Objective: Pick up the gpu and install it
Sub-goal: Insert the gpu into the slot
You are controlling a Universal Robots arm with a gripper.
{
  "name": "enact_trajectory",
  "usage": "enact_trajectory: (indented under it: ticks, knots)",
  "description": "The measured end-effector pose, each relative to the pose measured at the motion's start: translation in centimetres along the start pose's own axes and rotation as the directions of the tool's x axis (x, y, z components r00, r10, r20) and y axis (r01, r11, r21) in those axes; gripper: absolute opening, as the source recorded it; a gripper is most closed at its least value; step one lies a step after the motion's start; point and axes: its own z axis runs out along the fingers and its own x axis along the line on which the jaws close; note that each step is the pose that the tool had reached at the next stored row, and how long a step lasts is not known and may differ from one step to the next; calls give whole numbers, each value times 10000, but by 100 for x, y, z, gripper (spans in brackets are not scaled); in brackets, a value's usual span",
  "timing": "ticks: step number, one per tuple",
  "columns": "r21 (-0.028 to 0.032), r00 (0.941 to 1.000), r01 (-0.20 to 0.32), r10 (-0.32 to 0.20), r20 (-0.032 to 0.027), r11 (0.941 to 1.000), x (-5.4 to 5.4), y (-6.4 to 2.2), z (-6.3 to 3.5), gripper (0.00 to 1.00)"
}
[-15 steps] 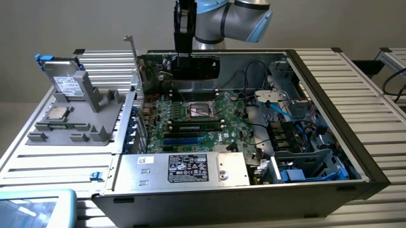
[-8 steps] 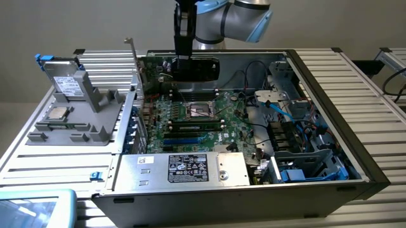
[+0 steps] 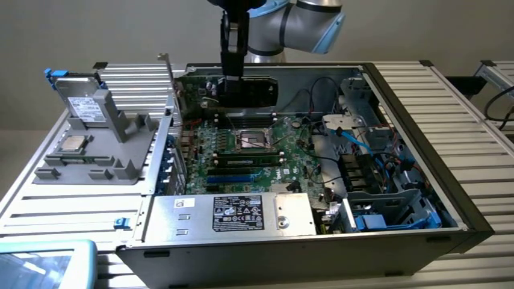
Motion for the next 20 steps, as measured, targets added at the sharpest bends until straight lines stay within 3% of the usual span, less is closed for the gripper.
enact_trajectory:
  ticks: [3,20]
  knots:
    - [-1,10000,0,0,44,10000,53,-7,53,28]
    - [-3,9999,-99,99,81,10000,325,-61,352,28]
